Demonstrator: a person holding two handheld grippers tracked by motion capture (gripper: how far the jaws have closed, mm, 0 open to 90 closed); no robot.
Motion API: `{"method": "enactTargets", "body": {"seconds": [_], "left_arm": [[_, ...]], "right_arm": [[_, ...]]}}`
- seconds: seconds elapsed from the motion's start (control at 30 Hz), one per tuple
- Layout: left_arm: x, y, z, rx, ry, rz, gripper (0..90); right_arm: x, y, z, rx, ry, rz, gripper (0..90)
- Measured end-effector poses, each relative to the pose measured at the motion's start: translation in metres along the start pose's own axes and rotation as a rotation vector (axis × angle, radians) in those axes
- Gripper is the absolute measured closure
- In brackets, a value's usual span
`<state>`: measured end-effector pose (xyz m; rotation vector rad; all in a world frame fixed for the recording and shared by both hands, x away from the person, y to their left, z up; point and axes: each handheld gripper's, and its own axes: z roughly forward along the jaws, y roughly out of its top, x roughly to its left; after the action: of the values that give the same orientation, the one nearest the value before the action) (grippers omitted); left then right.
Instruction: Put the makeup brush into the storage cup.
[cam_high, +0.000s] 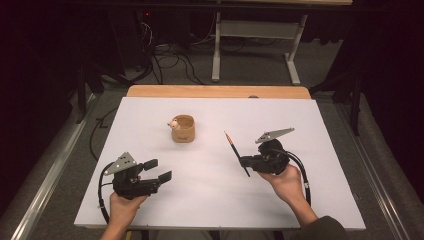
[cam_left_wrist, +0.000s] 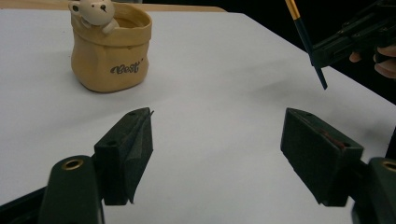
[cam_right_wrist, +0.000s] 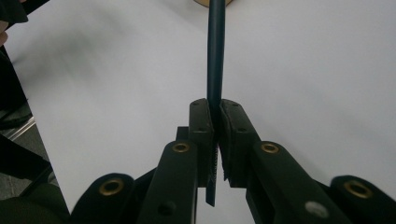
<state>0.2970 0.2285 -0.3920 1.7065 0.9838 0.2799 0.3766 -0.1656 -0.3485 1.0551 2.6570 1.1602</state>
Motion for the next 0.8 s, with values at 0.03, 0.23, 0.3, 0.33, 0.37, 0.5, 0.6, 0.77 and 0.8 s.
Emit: {"method": "enactTargets", "body": {"seconds": [0.03, 0.23, 0.3, 0.33, 0.37, 0.5, 0.6, 0.77, 0.8], "left_arm": [[0.0, 0.0, 0.0, 0.0, 0.0, 0.001, 25.5], [0.0, 0.0, 0.001, 0.004, 0.0, 0.003, 25.7], [0.0, 0.0, 0.001, 0.003, 0.0, 0.003, 25.8], [0.0, 0.0, 0.001, 0.003, 0.0, 0.003, 25.8], [0.0, 0.0, 0.001, 0.003, 0.0, 0.003, 25.8], [-0.001, 0.0, 0.002, 0.006, -0.001, 0.003, 25.8], [-0.001, 0.0, 0.002, 0.006, -0.002, 0.004, 25.8], [-0.002, 0.0, 0.001, 0.006, -0.001, 0.009, 25.8], [-0.002, 0.0, 0.002, 0.005, -0.002, 0.009, 25.8]], "right_arm": [[0.001, 0.0, 0.0, -0.001, 0.002, 0.005, 86.2], [0.006, -0.005, -0.001, -0.016, 0.014, -0.006, 86.2], [0.008, -0.006, -0.002, -0.023, 0.018, -0.006, 86.2], [0.008, -0.007, -0.002, -0.026, 0.02, -0.005, 86.2], [0.009, -0.008, -0.001, -0.032, 0.023, -0.004, 86.2], [0.01, -0.011, -0.001, -0.035, 0.028, -0.005, 86.2], [0.009, -0.013, 0.0, -0.047, 0.03, -0.001, 86.3], [0.011, -0.015, 0.0, -0.052, 0.032, 0.001, 86.2], [0.011, -0.015, 0.0, -0.055, 0.032, -0.002, 86.2]]}}
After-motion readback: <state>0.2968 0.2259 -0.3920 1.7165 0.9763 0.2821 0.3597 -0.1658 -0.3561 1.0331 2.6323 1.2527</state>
